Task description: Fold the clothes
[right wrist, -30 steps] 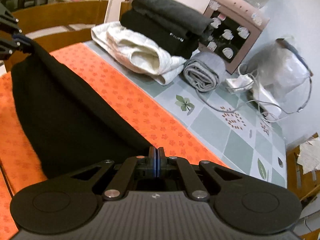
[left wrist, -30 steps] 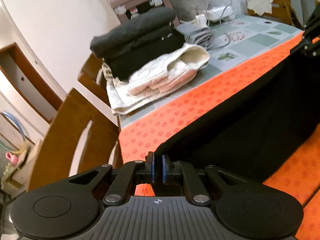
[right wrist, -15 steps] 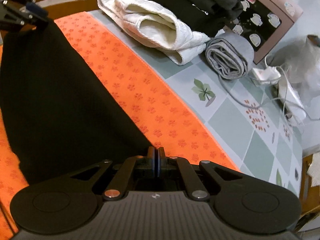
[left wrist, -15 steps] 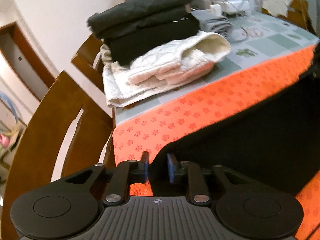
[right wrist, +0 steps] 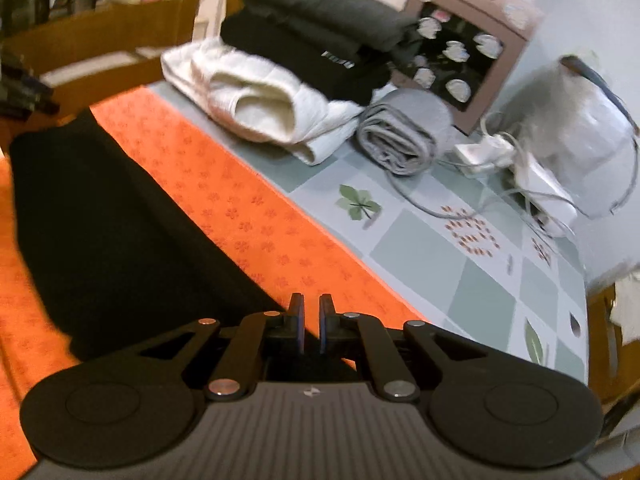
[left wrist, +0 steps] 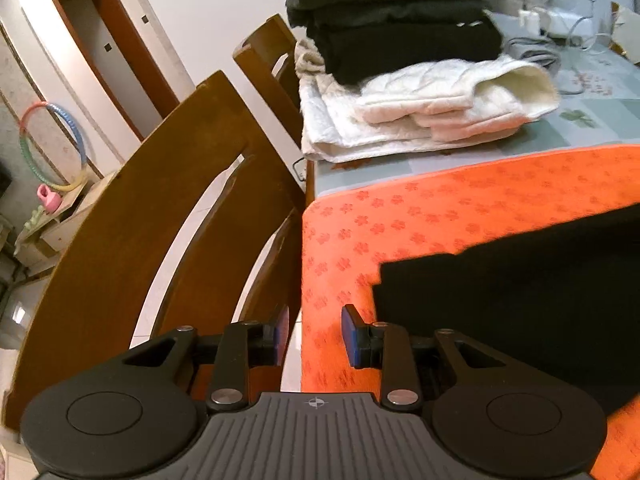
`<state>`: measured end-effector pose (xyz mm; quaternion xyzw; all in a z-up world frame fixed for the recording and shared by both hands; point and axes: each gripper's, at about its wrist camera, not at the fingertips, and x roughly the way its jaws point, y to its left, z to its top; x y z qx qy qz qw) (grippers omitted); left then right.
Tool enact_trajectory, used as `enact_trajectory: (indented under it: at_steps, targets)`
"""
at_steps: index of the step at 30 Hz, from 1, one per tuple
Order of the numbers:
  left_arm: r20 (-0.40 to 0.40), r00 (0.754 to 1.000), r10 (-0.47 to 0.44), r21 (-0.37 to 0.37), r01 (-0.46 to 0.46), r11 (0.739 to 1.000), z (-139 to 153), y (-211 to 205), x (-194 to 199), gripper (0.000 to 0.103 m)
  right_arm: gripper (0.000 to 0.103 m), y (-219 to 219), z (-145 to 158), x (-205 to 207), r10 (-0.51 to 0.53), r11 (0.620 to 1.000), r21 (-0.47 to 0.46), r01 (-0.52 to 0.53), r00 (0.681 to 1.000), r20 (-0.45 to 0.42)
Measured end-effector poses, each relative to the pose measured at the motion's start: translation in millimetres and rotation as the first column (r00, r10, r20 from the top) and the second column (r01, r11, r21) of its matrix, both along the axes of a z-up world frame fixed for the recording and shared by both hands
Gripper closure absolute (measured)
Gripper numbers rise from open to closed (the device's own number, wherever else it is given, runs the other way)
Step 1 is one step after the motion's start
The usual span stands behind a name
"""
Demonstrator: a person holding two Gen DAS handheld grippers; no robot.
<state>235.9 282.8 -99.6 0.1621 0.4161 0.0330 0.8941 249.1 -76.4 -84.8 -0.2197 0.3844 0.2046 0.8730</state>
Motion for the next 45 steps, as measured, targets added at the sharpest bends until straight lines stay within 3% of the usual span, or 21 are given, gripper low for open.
enact_trajectory:
  at_steps: [8, 15, 25, 34, 40, 45]
  targets:
    - [0.051, 0.994, -0.093, 0.030, 0.091, 0.995, 43, -40, -59, 0.069, 0.092, -71, 37, -78, -0.092, 0.991, 0.098, 0.095, 0.995, -0.036]
    - [0.093, 0.980, -0.174, -0.005, 0.176, 0.984, 68, -94, -100, 0.066, 0.088, -136, 35, -150, -0.167, 0.977, 0.120, 0.176, 0.983, -0.078]
    - [0.101, 0.972, -0.213, -0.027, 0.216, 0.976, 65, -186, -152, 0.063, 0.087, -235, 15, -227, -0.210, 0.965, 0.131, 0.227, 0.970, -0.126]
    - [0.099, 0.977, -0.191, -0.007, 0.193, 0.981, 50, -270, -194, 0.057, 0.075, -327, -7, -275, -0.178, 0.973, 0.122, 0.194, 0.975, -0.130]
    - [0.053, 0.989, -0.137, -0.040, 0.139, 0.989, 36, -317, -206, 0.057, 0.073, -360, -31, -298, -0.136, 0.975, 0.149, 0.163, 0.975, -0.174]
    - [0.055, 0.985, -0.161, -0.032, 0.163, 0.986, 37, -347, -212, 0.057, 0.073, -354, -50, -301, -0.075, 0.984, 0.149, 0.102, 0.981, -0.178]
